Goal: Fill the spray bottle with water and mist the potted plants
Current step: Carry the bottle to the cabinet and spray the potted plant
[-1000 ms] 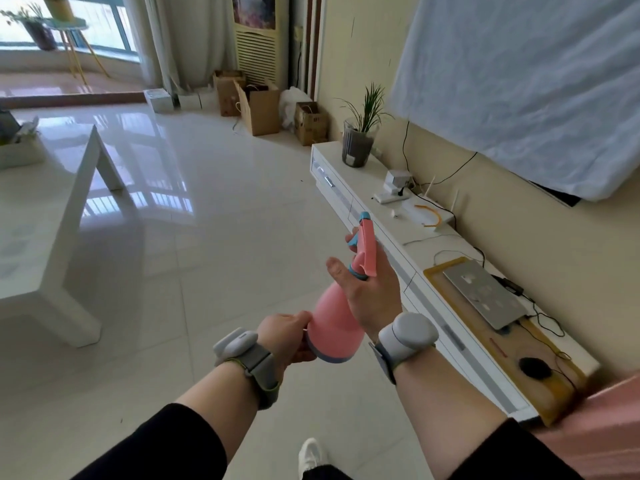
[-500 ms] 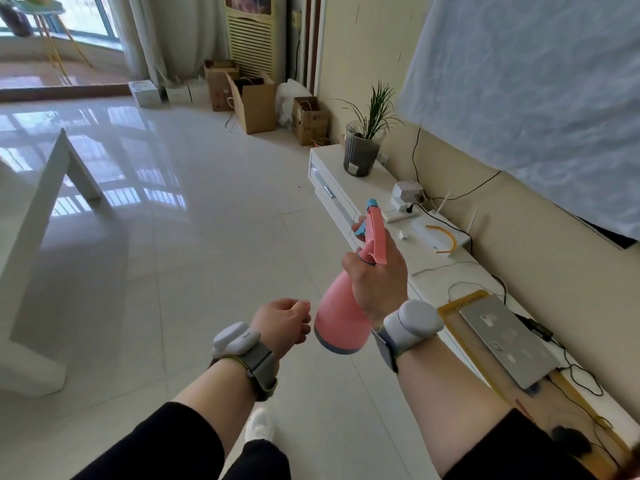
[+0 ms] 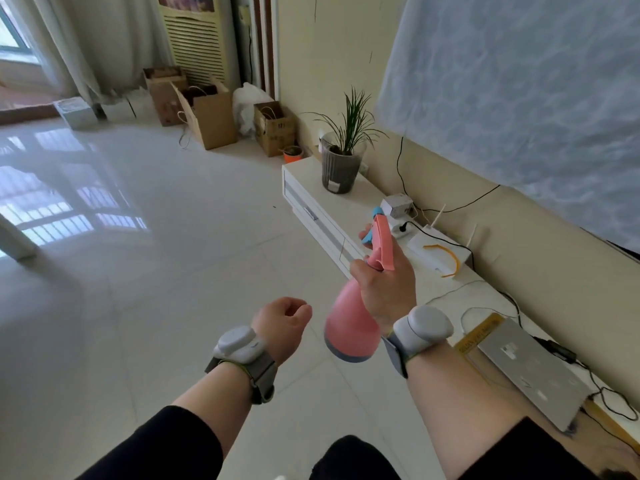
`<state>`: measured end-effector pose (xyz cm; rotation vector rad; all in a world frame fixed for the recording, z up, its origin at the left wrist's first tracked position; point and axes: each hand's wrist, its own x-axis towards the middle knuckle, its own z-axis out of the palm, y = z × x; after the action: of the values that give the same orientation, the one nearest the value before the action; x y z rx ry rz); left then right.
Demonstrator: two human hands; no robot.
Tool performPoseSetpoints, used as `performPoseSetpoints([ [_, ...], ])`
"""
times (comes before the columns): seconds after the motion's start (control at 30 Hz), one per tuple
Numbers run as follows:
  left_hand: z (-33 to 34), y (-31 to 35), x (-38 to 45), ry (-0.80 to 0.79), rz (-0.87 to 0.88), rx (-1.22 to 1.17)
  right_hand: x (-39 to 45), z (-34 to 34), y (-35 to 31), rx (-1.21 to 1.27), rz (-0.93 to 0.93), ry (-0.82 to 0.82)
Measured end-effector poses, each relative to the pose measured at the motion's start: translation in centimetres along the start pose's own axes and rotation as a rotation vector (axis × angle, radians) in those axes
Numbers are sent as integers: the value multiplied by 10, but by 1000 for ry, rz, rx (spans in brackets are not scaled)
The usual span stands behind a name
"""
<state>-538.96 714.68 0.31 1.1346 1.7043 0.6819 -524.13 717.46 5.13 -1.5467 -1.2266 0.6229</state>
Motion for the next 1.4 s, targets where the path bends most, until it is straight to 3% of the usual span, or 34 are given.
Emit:
performPoseSetpoints([
  [0.5, 34, 141, 229, -90, 99, 64, 268, 78, 41, -50, 86, 45],
  [0.77, 38, 199, 341, -204, 81, -16, 379, 111, 52, -87, 139, -133],
  [1.1, 28, 244, 496, -372, 101, 49, 500, 191, 70, -80, 293, -13],
  [1.4, 20, 276, 602, -421, 78, 75, 595, 244, 86, -8, 428, -60],
])
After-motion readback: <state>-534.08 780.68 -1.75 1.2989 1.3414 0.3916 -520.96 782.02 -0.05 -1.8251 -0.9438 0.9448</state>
